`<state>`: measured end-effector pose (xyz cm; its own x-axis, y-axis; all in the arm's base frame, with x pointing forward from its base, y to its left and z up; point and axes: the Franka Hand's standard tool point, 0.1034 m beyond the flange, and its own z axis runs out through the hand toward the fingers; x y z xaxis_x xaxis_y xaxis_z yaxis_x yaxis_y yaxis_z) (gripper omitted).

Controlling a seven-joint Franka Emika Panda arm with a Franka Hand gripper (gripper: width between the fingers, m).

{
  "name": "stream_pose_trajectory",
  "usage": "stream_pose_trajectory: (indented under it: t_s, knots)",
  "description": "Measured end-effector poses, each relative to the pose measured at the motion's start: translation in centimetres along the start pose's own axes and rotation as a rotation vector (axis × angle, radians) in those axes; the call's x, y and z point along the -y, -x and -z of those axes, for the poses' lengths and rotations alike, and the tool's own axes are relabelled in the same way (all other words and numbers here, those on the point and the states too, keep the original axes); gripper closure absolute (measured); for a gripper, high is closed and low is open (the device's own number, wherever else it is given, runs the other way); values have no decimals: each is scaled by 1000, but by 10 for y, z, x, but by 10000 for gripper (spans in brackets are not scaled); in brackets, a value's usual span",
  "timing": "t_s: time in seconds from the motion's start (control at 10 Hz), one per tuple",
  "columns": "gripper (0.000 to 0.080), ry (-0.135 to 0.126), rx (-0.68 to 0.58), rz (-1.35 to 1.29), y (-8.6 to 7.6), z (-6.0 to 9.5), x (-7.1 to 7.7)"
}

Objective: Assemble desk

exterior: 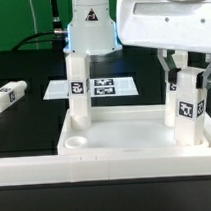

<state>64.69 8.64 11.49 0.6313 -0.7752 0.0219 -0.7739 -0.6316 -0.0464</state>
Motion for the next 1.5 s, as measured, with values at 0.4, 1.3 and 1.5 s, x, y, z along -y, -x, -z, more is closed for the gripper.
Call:
stream_pose_trajectory:
  t_s: [0.4, 1.3, 1.5]
  knots:
    - [509, 4, 14, -383, 6, 0, 2]
    - [157, 12, 19, -344, 11, -2, 2]
    - [152, 10, 26, -102, 18, -5, 5]
